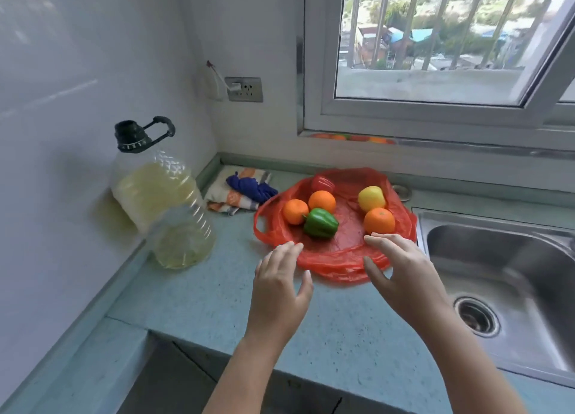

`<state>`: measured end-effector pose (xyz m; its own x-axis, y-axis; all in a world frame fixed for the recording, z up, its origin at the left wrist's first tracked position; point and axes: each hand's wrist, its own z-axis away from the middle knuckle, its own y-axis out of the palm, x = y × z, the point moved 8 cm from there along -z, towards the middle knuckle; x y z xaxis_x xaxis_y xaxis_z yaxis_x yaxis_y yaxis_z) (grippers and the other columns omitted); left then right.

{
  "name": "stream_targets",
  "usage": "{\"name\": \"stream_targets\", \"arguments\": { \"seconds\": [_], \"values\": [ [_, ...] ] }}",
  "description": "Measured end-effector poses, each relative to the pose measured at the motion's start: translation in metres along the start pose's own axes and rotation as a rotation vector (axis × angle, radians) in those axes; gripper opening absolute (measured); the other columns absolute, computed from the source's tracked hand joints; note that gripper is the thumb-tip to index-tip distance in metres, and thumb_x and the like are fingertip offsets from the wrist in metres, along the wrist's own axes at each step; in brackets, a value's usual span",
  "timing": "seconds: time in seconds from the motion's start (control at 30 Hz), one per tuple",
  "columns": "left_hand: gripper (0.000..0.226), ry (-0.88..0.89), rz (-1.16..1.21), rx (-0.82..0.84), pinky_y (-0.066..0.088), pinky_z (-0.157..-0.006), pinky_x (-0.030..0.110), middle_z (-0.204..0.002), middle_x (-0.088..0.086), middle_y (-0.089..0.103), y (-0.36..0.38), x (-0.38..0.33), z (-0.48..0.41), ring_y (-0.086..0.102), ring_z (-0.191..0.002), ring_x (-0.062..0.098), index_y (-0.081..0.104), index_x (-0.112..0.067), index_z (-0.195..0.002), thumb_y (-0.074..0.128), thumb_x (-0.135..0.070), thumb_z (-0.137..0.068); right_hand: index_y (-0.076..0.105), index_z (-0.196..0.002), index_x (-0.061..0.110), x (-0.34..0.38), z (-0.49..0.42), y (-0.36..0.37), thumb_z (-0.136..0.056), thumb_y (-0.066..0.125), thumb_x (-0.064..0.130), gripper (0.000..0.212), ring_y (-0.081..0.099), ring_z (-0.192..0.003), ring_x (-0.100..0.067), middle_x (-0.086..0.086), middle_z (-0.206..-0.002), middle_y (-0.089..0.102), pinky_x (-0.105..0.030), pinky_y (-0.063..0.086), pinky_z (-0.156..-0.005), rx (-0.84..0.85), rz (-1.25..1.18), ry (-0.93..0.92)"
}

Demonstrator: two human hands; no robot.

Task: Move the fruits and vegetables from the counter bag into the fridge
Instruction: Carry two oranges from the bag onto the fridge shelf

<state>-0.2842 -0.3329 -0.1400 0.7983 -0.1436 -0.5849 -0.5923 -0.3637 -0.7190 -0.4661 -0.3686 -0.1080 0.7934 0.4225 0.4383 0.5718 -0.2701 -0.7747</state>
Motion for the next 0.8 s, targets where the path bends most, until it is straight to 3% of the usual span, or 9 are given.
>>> {"name": "stream_targets", "arguments": {
  "seconds": [0.17,0.47,0.6,0.8],
  "values": [
    [0.052,-0.035,0.025,0.036,0.034,-0.1,0.032,-0.126,0.008,0.056,0.035,0.031,-0.07,0.049,-0.119,0.023,0.056,-0.009,-0.123,0.042,-0.037,-0.081,0.068,-0.104,0.007,-0.056,-0.049,0.034,-0.073,0.074,0.01,0.031,0.062,-0.092,-0.034,-0.011,-0.102,0.067,-0.045,0.05,-0.081,0.007,0.002,0.118],
    [0.05,-0.096,-0.039,0.194,0.033,-0.104,0.039,-0.135,0.013,0.048,0.109,0.09,-0.153,0.043,-0.125,0.028,0.049,-0.007,-0.13,0.065,-0.015,-0.083,0.062,-0.112,0.006,-0.162,-0.094,0.084,-0.08,0.067,0.013,0.034,0.054,-0.102,-0.033,-0.013,-0.108,0.059,-0.036,0.041,-0.085,0.056,-0.073,0.417],
    [0.052,-0.171,-0.06,0.235,0.032,-0.104,0.037,-0.139,0.011,0.044,0.131,0.112,-0.173,0.04,-0.127,0.026,0.046,-0.009,-0.132,0.063,-0.017,-0.084,0.057,-0.119,0.007,-0.189,-0.106,0.106,-0.081,0.067,0.015,0.04,0.051,-0.109,-0.028,-0.012,-0.116,0.055,-0.03,0.036,-0.089,0.104,-0.096,0.48],
    [0.055,-0.211,-0.069,0.281,0.036,-0.102,0.04,-0.135,0.014,0.047,0.156,0.14,-0.195,0.043,-0.125,0.03,0.048,-0.005,-0.13,0.068,-0.013,-0.079,0.05,-0.127,0.009,-0.217,-0.115,0.135,-0.076,0.072,0.019,0.056,0.048,-0.113,-0.028,-0.012,-0.121,0.05,-0.032,0.037,-0.092,0.127,-0.124,0.562]
  ]
}}
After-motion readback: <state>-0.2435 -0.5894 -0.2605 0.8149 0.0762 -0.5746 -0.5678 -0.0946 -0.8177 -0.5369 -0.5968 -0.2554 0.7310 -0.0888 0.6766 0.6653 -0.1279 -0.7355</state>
